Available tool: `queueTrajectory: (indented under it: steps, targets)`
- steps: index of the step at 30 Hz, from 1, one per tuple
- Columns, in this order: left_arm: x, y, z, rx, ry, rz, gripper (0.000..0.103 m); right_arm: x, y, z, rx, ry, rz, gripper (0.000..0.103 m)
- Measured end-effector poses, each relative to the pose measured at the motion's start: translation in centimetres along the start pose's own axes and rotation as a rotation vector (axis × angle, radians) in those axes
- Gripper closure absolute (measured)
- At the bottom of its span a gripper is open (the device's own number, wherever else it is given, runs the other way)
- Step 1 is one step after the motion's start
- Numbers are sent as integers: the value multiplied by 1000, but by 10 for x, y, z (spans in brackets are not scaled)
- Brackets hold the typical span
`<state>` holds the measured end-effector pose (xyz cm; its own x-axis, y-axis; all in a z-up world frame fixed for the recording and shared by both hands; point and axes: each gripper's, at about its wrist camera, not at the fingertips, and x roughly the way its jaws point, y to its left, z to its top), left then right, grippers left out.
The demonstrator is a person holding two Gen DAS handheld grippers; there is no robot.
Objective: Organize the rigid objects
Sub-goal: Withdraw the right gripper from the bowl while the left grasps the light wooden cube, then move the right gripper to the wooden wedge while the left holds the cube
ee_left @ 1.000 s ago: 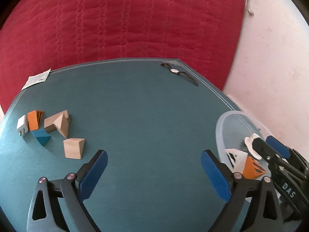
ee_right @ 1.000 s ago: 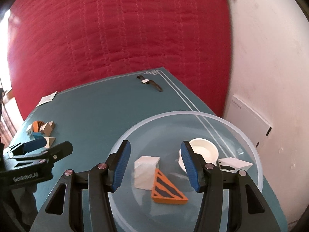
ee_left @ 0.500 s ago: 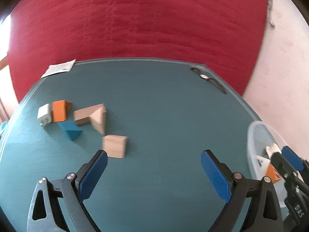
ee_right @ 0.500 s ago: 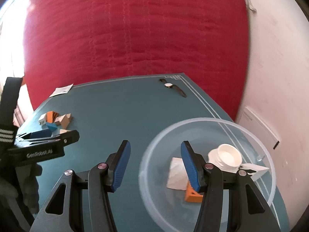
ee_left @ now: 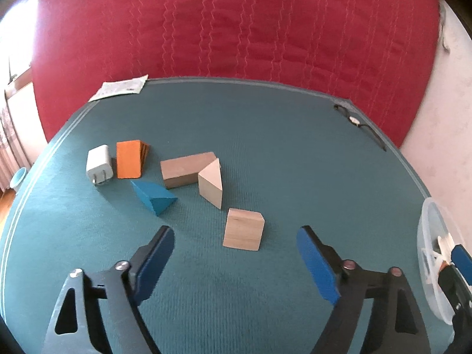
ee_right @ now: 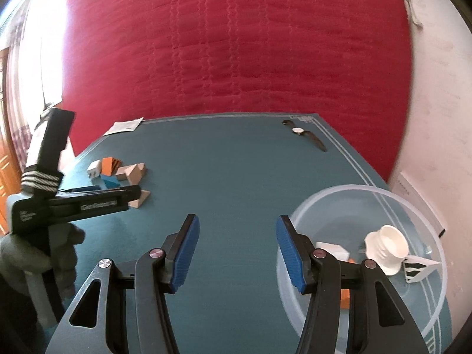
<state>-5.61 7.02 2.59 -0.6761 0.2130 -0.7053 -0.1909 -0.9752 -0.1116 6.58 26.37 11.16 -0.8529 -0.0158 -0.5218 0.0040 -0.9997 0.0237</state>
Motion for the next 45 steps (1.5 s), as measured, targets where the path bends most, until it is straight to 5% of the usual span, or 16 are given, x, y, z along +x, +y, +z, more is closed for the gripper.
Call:
queueTrajectory:
  steps: [5,10,15,23,45]
  targets:
    - [20,-2,-1,14,62,-8,37,6,7,-3,1,30,39,47]
    - [25,-5,3,40,56,8,48,13,9,-6,3,60,68,47]
    - [25,-2,3,46,46,-6,71,21,12,-9,22,100,98,47]
    - [12,10,-1,14,38,-14,71,34,18,-9,46,161,137,47]
    - [-25,90,-17,-88,-46,126,71,116,97,43,41,264,341,47]
